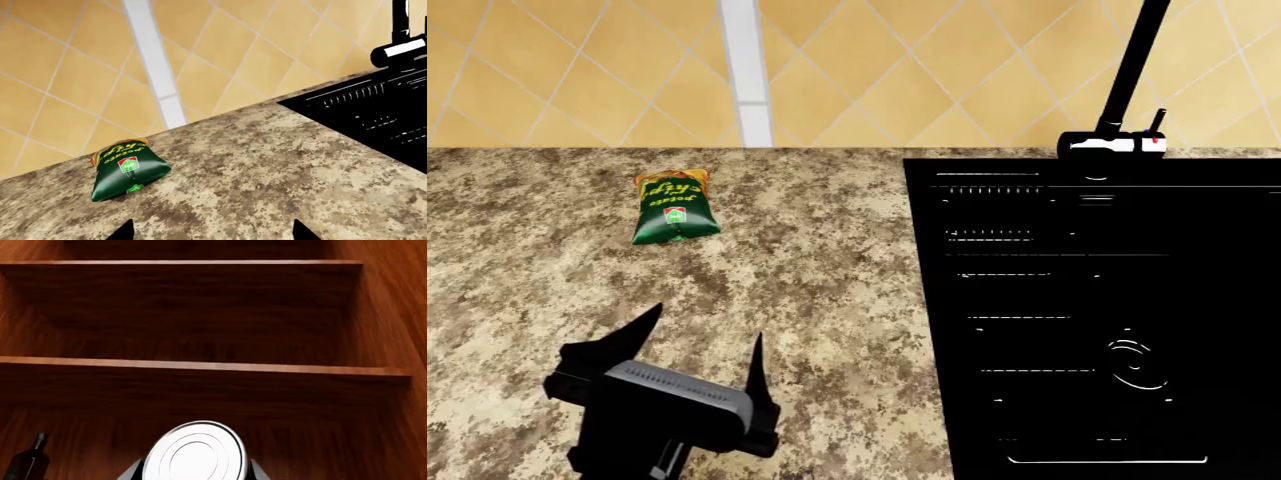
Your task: Pick the cans from the counter and place them in their designated side in the cabinet.
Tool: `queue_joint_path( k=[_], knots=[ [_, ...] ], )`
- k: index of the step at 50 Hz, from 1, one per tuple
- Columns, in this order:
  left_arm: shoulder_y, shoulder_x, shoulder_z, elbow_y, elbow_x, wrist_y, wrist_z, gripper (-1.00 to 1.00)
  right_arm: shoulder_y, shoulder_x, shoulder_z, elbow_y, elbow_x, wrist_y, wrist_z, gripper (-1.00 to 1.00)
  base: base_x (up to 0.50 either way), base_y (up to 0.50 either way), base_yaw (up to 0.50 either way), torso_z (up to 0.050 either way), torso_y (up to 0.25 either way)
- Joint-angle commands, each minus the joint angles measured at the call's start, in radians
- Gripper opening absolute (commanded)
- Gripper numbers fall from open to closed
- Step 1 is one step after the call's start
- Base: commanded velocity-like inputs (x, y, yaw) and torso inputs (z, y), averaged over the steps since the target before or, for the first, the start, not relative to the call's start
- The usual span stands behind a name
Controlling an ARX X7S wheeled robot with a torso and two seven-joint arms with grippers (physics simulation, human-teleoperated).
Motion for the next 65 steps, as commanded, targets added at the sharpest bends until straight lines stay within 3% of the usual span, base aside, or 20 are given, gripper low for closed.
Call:
queue_joint_path(
  k=[1, 14, 20, 29, 40, 48, 56, 61, 65],
  knots=[
    [-0.004, 0.007, -0.002, 0.002, -0.006, -0.014, 0.002, 1.0, -0.011, 0.095, -0.044, 0.074, -0.222, -0.036, -0.173, -1.0, 0.0, 0.0, 0.0, 0.0, 0.0],
    [-0.015, 0.017, -0.006, 0.008, -0.022, -0.04, -0.003, 1.0, -0.032, 0.139, -0.195, 0.235, -0.53, -0.197, -0.354, -1.0, 0.0, 0.0, 0.0, 0.0, 0.0],
    [-0.009, 0.025, -0.005, 0.006, -0.018, -0.043, -0.007, 1.0, 0.022, 0.093, -0.315, 0.345, -0.659, -0.253, -0.428, -1.0, 0.0, 0.0, 0.0, 0.0, 0.0],
    [-0.006, 0.026, -0.004, 0.02, -0.017, -0.056, -0.023, 1.0, 0.118, -0.034, -0.48, 0.676, -0.87, -0.4, -0.531, -1.0, 0.0, 0.0, 0.0, 0.0, 0.0],
    [0.004, 0.025, -0.005, 0.015, -0.014, -0.051, -0.024, 1.0, 0.143, -0.068, -0.533, 0.912, -0.986, -0.481, -0.522, -1.0, 0.0, 0.0, 0.0, 0.0, 0.0],
    [0.001, 0.028, -0.007, 0.018, -0.018, -0.062, -0.028, 1.0, 0.137, -0.085, -0.542, 1.044, -0.992, -0.436, -0.524, -1.0, 0.0, 0.0, 0.0, 0.0, 0.0],
    [-0.01, 0.042, -0.008, 0.028, -0.031, -0.093, -0.039, 1.0, 0.191, -0.177, -0.562, 1.371, -0.975, -0.346, -0.635, -1.0, 0.0, 0.0, 0.0, 0.0, 0.0],
    [-0.017, 0.053, -0.009, 0.029, -0.041, -0.111, -0.044, 1.0, 0.263, -0.267, -0.577, 1.682, -1.013, -0.446, -0.719, -1.0, 0.0, 0.0, 0.0, 0.0, 0.0],
    [-0.02, 0.06, -0.01, 0.027, -0.047, -0.122, -0.048, 1.0, 0.233, -0.269, -0.53, 1.692, -1.044, -0.451, -0.706, -1.0, 0.0, 0.0, 0.0, 0.0, 0.0]
  ],
)
